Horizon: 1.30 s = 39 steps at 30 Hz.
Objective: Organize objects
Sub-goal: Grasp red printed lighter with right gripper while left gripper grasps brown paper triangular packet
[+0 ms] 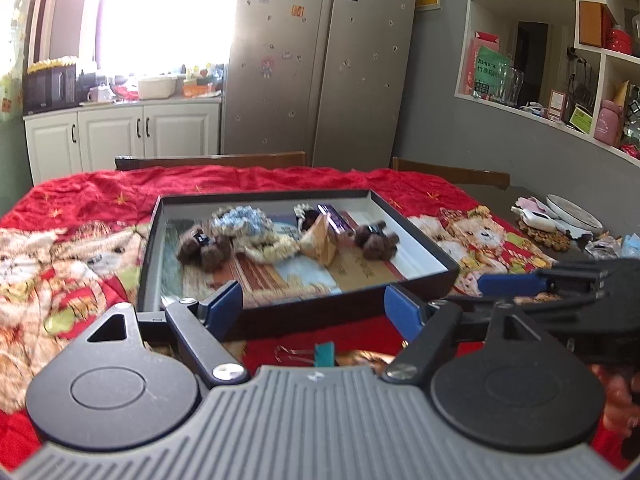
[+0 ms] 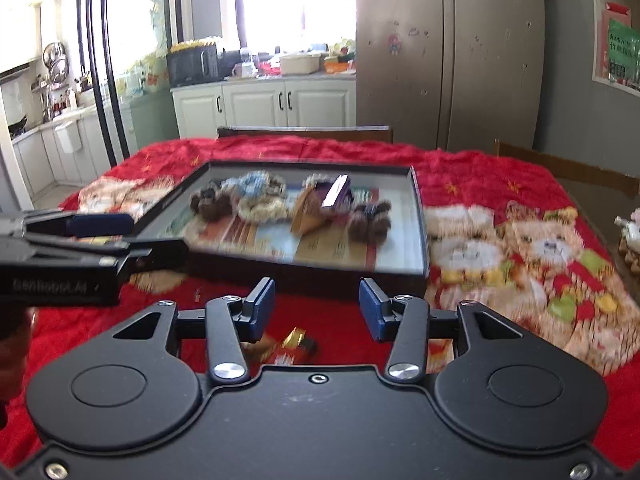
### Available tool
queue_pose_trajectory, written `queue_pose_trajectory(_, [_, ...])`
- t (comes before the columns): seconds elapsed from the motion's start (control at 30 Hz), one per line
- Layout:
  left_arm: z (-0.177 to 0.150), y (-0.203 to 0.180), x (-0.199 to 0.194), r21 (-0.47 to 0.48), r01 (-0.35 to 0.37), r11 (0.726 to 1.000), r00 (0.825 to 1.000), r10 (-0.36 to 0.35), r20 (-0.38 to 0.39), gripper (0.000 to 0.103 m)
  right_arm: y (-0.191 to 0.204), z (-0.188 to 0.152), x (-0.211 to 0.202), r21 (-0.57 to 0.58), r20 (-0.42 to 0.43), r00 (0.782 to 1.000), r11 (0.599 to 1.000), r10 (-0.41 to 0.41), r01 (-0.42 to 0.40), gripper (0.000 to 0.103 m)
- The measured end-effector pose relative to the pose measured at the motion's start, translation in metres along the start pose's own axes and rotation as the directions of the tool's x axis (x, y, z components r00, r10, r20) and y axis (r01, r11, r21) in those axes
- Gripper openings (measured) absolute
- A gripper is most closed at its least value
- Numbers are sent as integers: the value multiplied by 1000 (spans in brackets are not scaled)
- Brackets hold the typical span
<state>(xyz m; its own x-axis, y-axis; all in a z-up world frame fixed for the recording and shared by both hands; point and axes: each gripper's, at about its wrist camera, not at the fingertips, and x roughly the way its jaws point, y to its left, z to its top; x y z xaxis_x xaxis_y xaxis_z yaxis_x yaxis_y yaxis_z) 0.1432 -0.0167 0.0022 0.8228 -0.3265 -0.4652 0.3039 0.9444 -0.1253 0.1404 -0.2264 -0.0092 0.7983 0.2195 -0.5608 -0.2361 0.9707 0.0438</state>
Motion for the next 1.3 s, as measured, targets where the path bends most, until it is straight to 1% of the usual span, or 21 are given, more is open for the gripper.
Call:
queue_pose_trajectory(0.13, [-9, -5, 1, -14, 24, 1000, 1000, -25, -17, 86, 6, -18, 2, 16, -25, 999, 1000, 22, -22, 45])
queue_pose_trajectory(0.33, [-21, -12, 7, -22, 27, 999, 999, -28, -42, 86, 7, -41, 19, 34, -83, 995, 998, 56, -53, 42])
queue_pose_trajectory(0.4, [-24, -13, 11, -30, 32, 999, 998, -33, -55, 86, 8, -46, 25, 40, -99, 993, 997, 67, -63, 42])
queue_pose_trajectory(0.5, [-29, -16, 16, -31, 40, 999, 997, -42, -72, 86, 12, -49, 30, 30, -102, 991, 996, 83, -80, 40])
queue_pose_trajectory(0.63, [-33, -19, 22, -41, 37, 998, 995, -41, -90, 86, 19, -53, 35, -23, -100, 993, 998, 55, -58, 34])
queue_pose_trajectory(0.7, [-34, -20, 25, -49, 33, 998, 994, -37, -98, 86, 21, -53, 35, -57, -94, 995, 998, 30, -35, 27])
queue_pose_trajectory(0.8, [-36, -21, 30, -65, 28, 997, 993, -36, -112, 86, 19, -53, 33, -79, -93, 996, 997, 8, -15, 20])
queue_pose_trajectory(0.9, [-38, -23, 34, -75, 27, 997, 991, -36, -126, 86, 14, -54, 30, -76, -91, 996, 997, 2, -9, 19])
queue_pose_trajectory(1.0, [-40, -25, 37, -74, 12, 997, 990, -22, -136, 86, 12, -55, 28, -86, -87, 996, 996, -13, 5, 19])
queue_pose_trajectory(1.03, [-40, -25, 38, -76, 9, 997, 990, -20, -142, 85, 11, -55, 27, -86, -87, 996, 996, -16, 9, 19])
queue_pose_trajectory(1.13, [-42, -26, 40, -86, 10, 996, 988, -23, -156, 78, 7, -56, 25, -81, -88, 996, 997, -16, 9, 18])
queue_pose_trajectory(1.2, [-44, -25, 43, -94, 10, 996, 985, -26, -169, 70, 5, -56, 24, -72, -89, 996, 997, -11, 4, 18])
queue_pose_trajectory(1.23, [-44, -25, 44, -100, 12, 995, 984, -29, -175, 67, 4, -56, 23, -66, -89, 996, 998, -8, 2, 18])
queue_pose_trajectory(1.3, [-45, -23, 47, -120, 25, 993, 980, -48, -192, 56, 3, -56, 23, -61, -90, 996, 998, -5, 0, 18])
